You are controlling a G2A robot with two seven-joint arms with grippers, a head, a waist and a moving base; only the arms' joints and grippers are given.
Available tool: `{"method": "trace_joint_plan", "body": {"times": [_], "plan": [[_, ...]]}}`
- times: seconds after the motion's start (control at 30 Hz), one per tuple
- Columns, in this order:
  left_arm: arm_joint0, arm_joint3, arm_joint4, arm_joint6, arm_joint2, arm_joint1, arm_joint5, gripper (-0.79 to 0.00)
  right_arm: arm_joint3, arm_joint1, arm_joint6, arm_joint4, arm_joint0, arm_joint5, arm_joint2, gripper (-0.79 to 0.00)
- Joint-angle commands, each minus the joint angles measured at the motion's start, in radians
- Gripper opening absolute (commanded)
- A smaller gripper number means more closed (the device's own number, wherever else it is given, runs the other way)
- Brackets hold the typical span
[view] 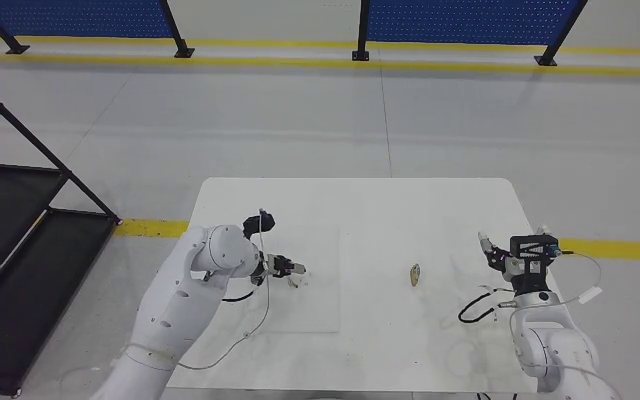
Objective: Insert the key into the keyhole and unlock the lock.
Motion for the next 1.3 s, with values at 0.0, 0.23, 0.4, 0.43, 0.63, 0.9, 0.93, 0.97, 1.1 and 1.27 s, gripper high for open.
{"method": "trace_joint_plan", "body": {"times": [0.0,0.23,0.4,0.43,0.63,0.9,0.93,0.97,1.1,1.27], "plan": [[-0.005,0.007,0.011,0.009,0.023,-0.001,0.009,0.000,0.000,0.000,0.000,0.000,0.000,0.000,0.000,0.000],[-0.017,0.003,0.022,0.025,0.069,-0.001,0.025,-0.083,0.000,0.000,0.000,0.000,0.000,0.000,0.000,0.000],[-0.007,-0.017,0.060,0.033,0.089,0.002,0.033,-0.351,0.000,0.000,0.000,0.000,0.000,0.000,0.000,0.000],[-0.002,-0.021,0.061,0.033,0.090,0.003,0.033,-0.354,0.000,0.000,0.000,0.000,0.000,0.000,0.000,0.000],[0.019,-0.042,0.064,0.035,0.093,0.008,0.035,-0.403,0.000,0.000,0.000,0.000,0.000,0.000,0.000,0.000],[0.021,-0.036,0.061,0.040,0.098,0.011,0.040,-0.493,0.000,0.000,0.000,0.000,0.000,0.000,0.000,0.000],[0.020,-0.034,0.061,0.040,0.100,0.011,0.040,-0.508,0.000,0.000,0.000,0.000,0.000,0.000,0.000,0.000],[0.019,-0.033,0.061,0.042,0.101,0.011,0.042,-0.514,0.000,0.000,0.000,0.000,0.000,0.000,0.000,0.000],[0.013,-0.026,0.057,0.044,0.106,0.012,0.044,-0.585,0.000,0.000,0.000,0.000,0.000,0.000,0.000,0.000],[0.005,-0.017,0.052,0.048,0.113,0.012,0.048,-0.650,0.000,0.000,0.000,0.000,0.000,0.000,0.000,0.000]]}}
